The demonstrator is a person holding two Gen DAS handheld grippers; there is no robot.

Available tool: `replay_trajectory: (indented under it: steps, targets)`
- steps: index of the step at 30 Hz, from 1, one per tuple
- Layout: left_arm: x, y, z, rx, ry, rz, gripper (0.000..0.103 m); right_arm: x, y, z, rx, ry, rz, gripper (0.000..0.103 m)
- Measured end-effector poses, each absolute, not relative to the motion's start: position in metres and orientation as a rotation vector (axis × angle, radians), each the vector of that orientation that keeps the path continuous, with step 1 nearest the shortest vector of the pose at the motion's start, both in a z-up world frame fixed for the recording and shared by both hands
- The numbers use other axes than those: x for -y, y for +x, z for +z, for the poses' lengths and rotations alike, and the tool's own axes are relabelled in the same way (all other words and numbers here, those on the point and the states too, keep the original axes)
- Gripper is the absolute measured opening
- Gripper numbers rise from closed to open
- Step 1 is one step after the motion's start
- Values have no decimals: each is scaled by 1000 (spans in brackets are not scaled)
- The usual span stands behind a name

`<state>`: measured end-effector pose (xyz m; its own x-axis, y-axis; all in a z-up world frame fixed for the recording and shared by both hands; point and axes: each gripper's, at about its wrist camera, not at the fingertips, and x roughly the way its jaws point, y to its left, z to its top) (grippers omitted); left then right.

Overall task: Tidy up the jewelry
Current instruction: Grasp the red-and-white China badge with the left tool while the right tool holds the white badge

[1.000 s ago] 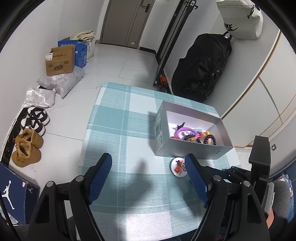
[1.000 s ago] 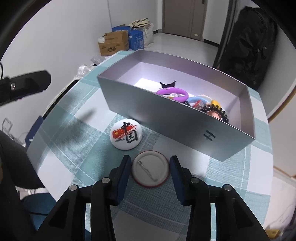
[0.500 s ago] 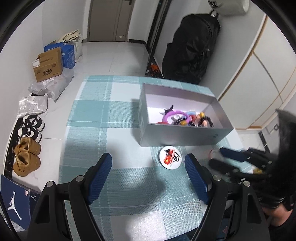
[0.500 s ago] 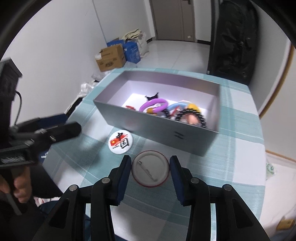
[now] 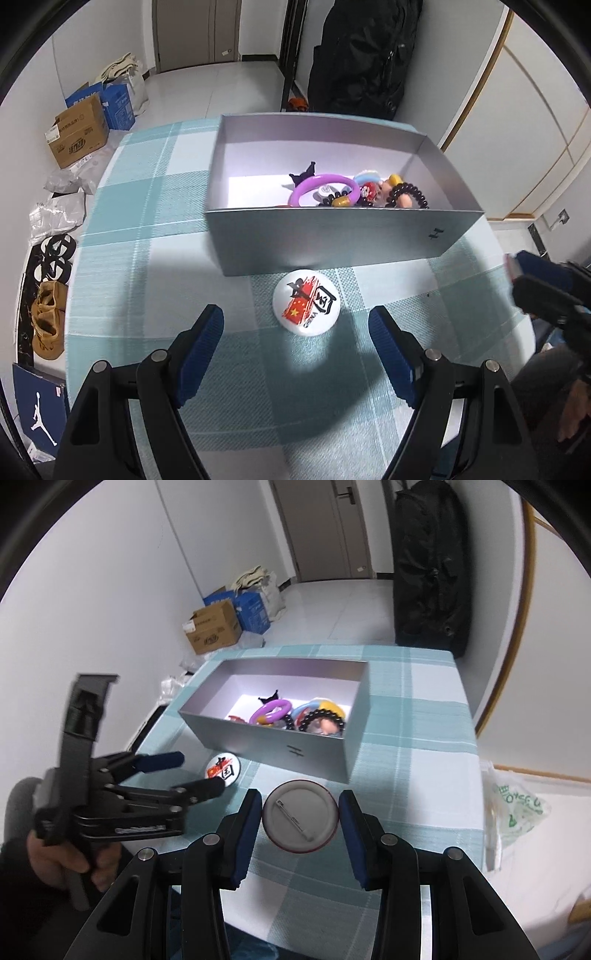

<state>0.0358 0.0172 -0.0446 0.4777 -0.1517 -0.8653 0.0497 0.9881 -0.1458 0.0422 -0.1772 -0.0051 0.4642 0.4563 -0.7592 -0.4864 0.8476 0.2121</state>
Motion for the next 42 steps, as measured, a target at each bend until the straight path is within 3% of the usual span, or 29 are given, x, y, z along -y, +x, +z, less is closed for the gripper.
replay_trajectory:
  steps: [9,15,17,42]
  targets:
    - [3,37,-48,-1082,-4,-78,76,199,42,5,-890,15,567,42]
    - [12,38,-47,-1080,6,-96,54,205,37,9,-876,26,566,42]
    - [12,39,-46,-1075,15,-115,38,206,37,10,-875,31,568,42]
    - [18,21,-13,-971,17,-203,38,198,43,14,-869,34,554,42]
